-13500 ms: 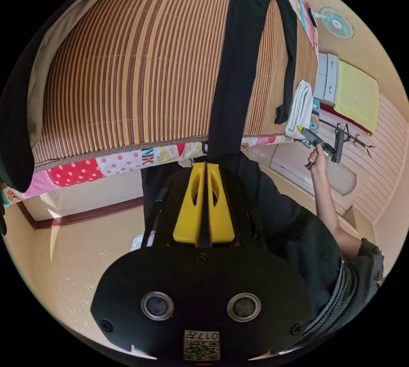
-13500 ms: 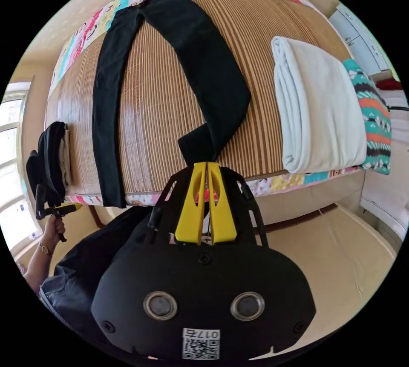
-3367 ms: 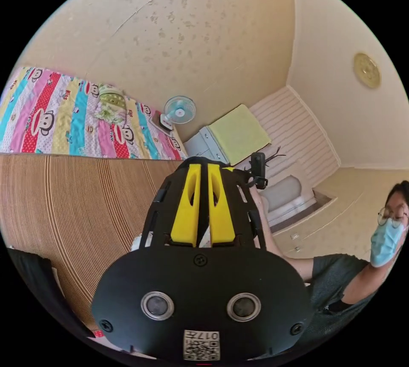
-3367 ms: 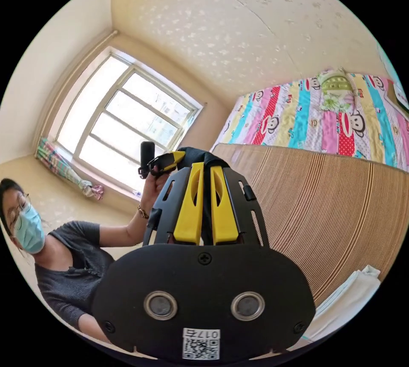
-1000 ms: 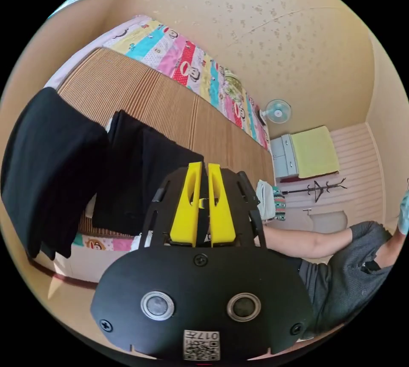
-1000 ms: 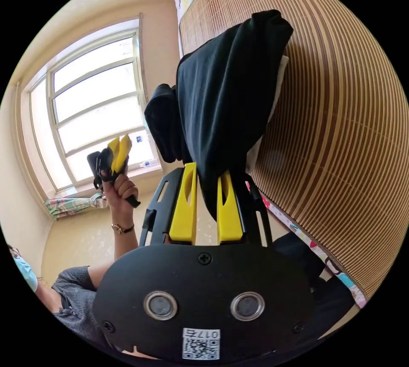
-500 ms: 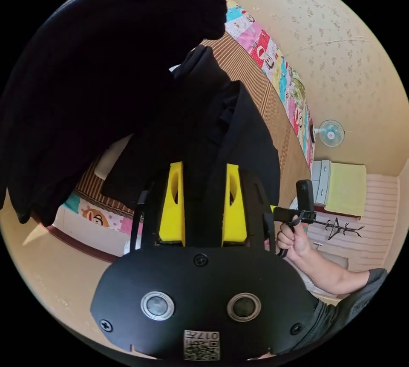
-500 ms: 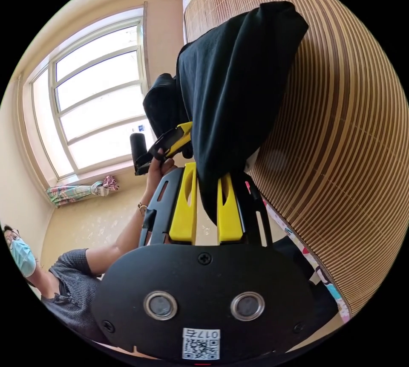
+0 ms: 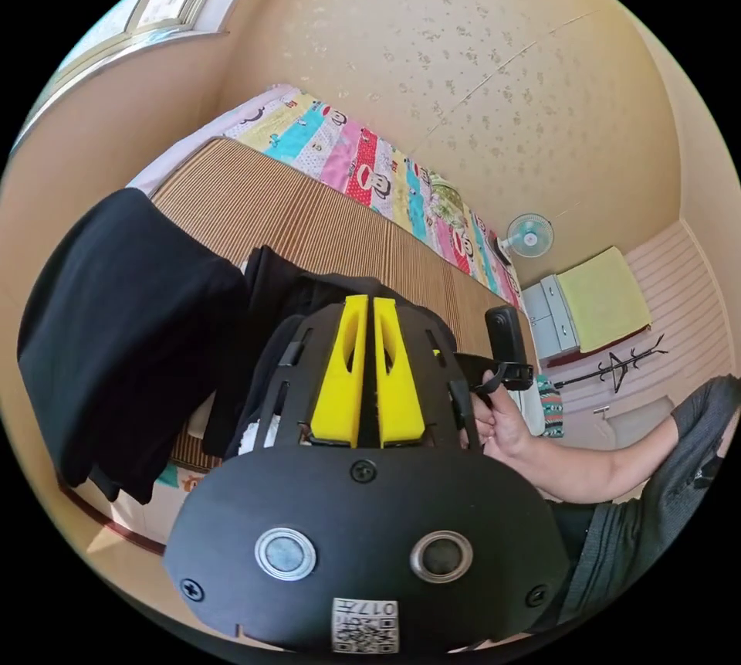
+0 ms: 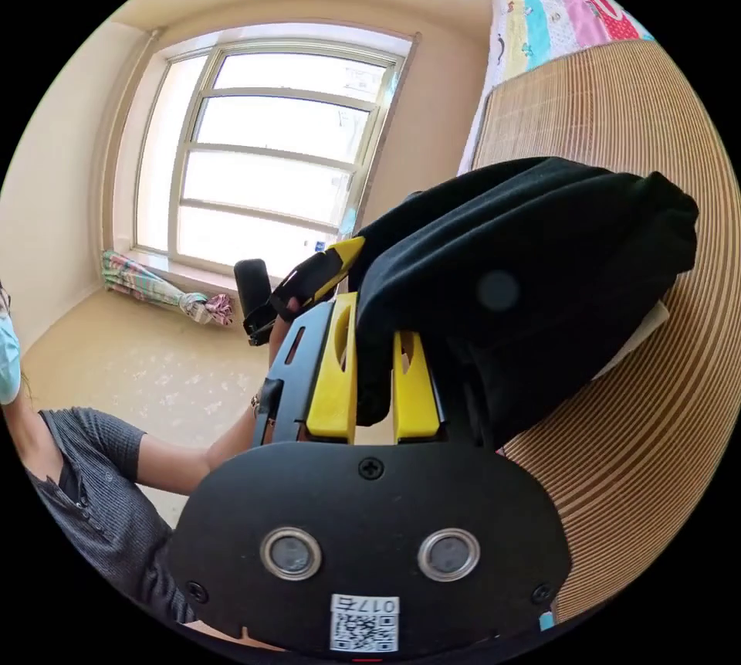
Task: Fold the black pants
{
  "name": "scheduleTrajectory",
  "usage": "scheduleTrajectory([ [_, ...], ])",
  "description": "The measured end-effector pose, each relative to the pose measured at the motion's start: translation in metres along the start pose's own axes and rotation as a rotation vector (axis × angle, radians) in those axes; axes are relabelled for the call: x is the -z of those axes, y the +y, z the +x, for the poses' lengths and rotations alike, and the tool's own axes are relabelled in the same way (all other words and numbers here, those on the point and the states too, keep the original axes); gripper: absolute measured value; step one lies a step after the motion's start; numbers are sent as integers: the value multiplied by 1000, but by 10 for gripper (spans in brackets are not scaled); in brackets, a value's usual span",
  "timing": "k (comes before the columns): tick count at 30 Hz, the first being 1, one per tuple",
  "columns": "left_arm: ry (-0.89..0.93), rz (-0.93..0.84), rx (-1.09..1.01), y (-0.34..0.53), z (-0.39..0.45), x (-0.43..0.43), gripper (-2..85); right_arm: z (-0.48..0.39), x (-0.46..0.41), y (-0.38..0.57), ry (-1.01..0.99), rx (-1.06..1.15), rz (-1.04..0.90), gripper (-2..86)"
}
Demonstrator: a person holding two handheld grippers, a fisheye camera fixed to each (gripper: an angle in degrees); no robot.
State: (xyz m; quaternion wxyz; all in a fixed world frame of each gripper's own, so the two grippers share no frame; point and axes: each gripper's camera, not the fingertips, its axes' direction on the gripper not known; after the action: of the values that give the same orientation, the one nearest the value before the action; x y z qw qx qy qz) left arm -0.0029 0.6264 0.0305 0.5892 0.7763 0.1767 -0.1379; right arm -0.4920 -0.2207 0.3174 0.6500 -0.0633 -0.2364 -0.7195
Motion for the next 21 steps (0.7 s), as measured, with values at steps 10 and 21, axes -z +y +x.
scheduleTrajectory([
  [10, -134, 18, 406, 66, -70, -33, 94, 92, -21, 31, 112, -397, -187, 119],
  [21, -343, -338, 373, 80, -80, -163, 49, 44, -8, 51, 197, -375, -332, 43],
])
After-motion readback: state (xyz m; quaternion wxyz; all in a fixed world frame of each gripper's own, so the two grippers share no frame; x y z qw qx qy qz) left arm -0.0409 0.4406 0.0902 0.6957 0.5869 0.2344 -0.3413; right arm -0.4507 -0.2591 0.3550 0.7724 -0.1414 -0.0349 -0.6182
